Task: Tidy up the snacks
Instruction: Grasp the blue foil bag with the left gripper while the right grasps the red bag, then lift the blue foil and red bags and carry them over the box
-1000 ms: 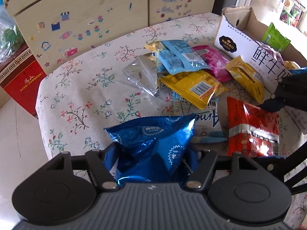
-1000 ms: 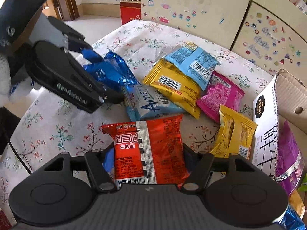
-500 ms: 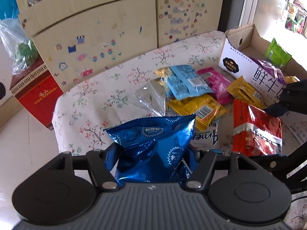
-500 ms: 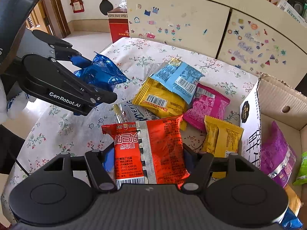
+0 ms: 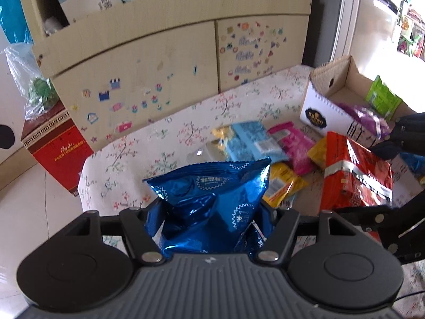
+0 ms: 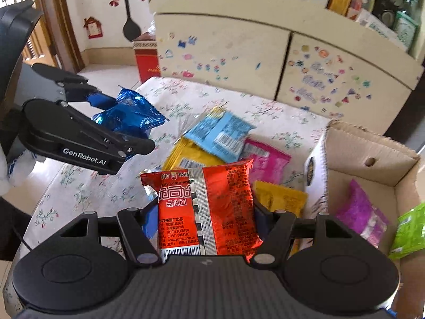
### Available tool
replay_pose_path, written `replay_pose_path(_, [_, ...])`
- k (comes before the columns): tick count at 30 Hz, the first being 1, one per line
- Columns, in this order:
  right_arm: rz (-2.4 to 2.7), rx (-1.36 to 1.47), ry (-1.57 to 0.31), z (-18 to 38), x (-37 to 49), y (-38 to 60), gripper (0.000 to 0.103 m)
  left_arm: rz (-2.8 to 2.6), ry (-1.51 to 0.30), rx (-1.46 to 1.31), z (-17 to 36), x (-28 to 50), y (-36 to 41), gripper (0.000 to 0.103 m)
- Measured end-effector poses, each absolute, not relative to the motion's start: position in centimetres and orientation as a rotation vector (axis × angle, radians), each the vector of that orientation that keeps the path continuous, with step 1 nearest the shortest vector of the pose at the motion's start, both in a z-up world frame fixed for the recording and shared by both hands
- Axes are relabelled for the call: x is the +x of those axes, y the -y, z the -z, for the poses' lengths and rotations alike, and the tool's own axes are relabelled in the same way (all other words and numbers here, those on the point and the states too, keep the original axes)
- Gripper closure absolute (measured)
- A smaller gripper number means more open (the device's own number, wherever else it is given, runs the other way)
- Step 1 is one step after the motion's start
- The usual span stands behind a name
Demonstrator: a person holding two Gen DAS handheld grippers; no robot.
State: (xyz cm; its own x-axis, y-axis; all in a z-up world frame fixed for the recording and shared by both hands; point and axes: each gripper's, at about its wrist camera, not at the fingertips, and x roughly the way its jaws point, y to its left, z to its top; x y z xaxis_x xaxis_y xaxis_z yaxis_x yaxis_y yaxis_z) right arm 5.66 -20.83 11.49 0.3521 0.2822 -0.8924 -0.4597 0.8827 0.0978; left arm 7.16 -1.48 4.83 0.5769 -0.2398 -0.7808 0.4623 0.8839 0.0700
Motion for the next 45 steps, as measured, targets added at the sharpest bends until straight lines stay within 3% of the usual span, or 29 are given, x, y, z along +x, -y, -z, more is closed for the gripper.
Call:
replay_pose_path(25, [-0.221, -0.024, -0.968, -17.2, 6.4, 30.9, 0.03, 0.549, -0.742, 0.181, -7.9, 6.3, 10.6, 0.036])
replay_pose_path(45, [0.036, 0.161, -0.968, -18.6, 5.1, 38.8, 0.03, 0.729, -0.693, 0.158, -7.6, 4.3, 19.9, 0.035])
